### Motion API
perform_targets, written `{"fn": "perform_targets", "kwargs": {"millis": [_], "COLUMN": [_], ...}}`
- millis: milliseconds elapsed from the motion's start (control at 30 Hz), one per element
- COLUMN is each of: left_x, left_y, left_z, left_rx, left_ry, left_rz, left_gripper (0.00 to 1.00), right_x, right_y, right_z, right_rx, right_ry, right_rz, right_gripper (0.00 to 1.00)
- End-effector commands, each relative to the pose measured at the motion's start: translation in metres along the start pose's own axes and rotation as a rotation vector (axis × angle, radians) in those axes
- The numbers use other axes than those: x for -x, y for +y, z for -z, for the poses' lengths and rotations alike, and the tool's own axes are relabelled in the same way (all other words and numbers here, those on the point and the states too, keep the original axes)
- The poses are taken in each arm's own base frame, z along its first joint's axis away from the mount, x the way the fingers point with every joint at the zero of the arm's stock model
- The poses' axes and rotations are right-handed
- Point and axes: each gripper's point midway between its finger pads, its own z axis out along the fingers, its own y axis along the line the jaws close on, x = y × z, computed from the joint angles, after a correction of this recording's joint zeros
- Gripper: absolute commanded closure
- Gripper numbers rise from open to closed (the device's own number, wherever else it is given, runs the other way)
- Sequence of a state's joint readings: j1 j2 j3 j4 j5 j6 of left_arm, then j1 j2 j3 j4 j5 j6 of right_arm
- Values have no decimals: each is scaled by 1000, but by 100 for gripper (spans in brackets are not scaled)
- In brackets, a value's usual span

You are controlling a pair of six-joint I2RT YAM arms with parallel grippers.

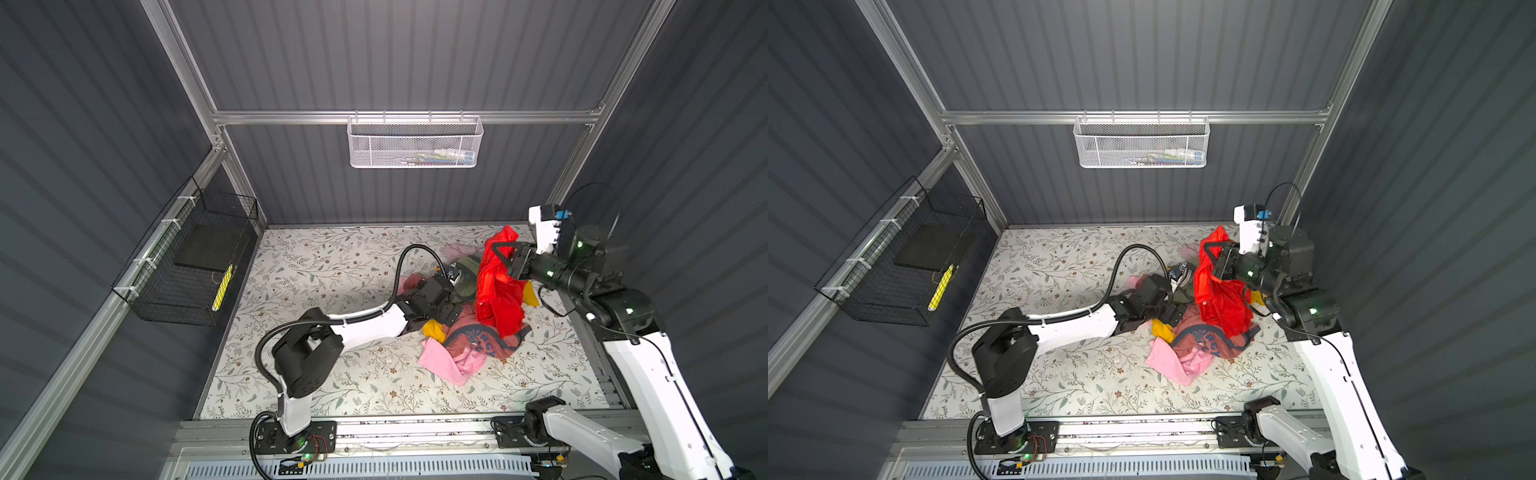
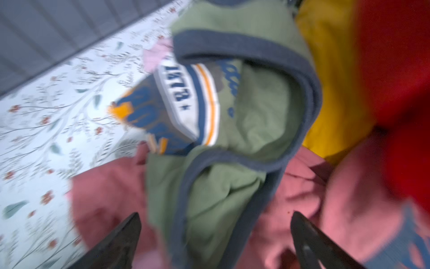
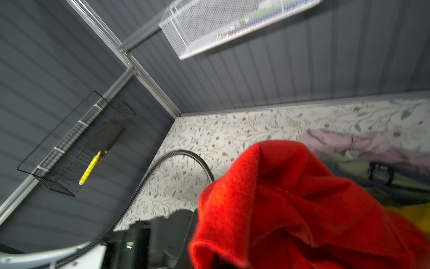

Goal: Pick out a specific cloth from the pile
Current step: 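Lift the red cloth with the right gripper while the left gripper reaches toward it, then grasp the red cloth with the left gripper beside the right gripper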

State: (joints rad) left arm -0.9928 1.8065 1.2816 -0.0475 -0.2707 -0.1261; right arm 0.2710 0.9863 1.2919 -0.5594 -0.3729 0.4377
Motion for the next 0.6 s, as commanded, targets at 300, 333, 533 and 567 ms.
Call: {"fn": "perform_targets", "kwargs": {"millis": [300, 333, 533, 567], "left_x": [-3, 1, 6, 7], "left_y": [45, 41, -12, -14], "left_z": [68, 69, 59, 59], "left_rx": [150, 126, -127, -138], "left_ry": [-51, -56, -44, -41], "left_rz": [82, 70, -60, -76], "left_gripper": [0, 0, 0, 0], "right_x": [-111, -117, -140, -143], "right_y": [-95, -103, -134, -139], "right_z": [-39, -39, -45, -46], "right_rx": [-245, -273, -374, -397], "right_ry": [124, 134, 142, 151], "right_rz": [-89, -90, -102, -102], "right_gripper": [100, 100, 100, 100]}}
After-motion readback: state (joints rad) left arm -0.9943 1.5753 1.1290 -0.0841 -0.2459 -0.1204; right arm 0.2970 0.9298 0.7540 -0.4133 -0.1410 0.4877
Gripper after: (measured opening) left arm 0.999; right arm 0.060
